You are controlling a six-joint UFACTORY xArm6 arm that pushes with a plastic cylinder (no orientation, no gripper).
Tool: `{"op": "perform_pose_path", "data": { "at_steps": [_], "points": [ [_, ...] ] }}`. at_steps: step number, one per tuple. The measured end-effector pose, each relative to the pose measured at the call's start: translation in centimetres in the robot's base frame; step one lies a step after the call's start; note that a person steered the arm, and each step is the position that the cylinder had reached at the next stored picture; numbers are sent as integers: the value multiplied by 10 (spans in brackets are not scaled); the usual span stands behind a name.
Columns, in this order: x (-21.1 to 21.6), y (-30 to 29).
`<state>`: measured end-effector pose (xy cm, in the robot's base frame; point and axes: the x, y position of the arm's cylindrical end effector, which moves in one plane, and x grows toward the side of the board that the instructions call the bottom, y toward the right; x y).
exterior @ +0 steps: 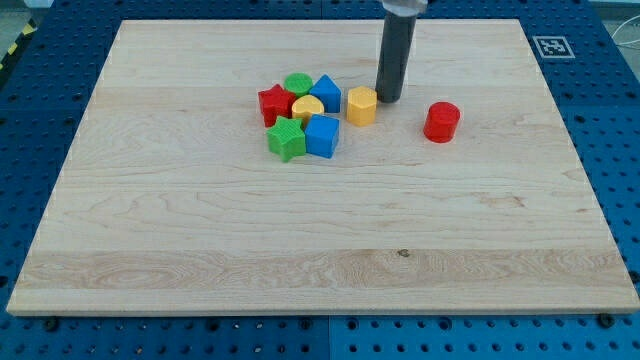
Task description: Push the red circle left
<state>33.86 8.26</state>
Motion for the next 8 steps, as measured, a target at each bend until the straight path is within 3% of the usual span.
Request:
{"op": "perform_pose_path", "data": {
  "at_steps": [1, 2, 4, 6, 8],
  "points": [
    [-30, 0],
    [-33, 8],
    [-3, 38],
    [-5, 106],
    [45, 97]
  ]
}}
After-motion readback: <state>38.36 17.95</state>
